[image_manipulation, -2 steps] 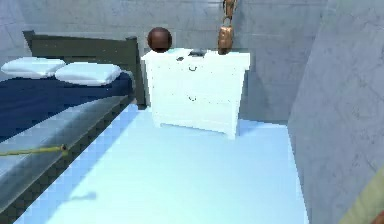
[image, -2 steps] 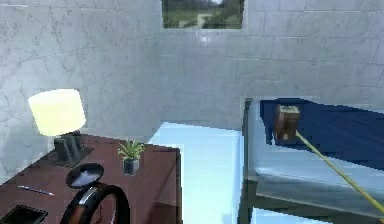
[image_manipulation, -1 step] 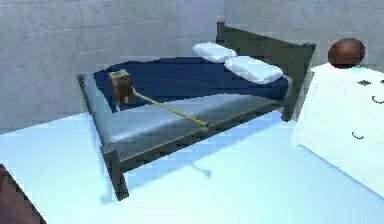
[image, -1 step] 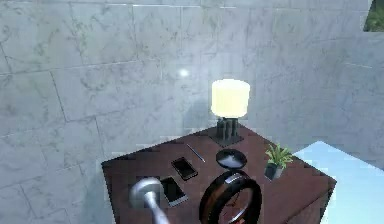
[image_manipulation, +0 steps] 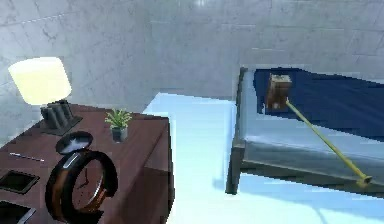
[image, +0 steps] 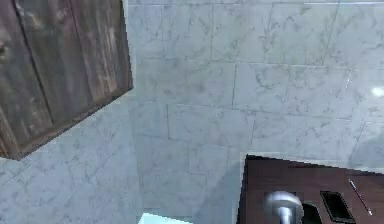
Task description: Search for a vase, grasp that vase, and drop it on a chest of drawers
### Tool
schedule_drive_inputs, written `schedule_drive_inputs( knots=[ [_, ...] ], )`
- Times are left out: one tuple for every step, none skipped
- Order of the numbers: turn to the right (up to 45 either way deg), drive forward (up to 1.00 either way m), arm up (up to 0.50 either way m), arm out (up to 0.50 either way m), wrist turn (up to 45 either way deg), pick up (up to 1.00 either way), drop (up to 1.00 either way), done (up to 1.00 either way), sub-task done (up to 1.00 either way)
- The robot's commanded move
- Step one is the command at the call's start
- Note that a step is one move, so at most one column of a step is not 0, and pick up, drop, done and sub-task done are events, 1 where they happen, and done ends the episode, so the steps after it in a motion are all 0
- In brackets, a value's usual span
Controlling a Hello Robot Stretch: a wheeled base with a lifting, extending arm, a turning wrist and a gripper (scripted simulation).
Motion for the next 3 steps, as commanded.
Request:
schedule_drive_inputs(
  knots=[
    [-30.0, 0.0, 0.0, 0.0, 0.0, 0.0, 0.0, 0.0, 0.0],
    [0.0, 0.0, 0.5, 0.0, 0.0, 0.0, 0.0, 0.0, 0.0],
    [0.0, 0.0, 0.38, 0.0, 0.0, 0.0, 0.0, 0.0, 0.0]
  ],
)
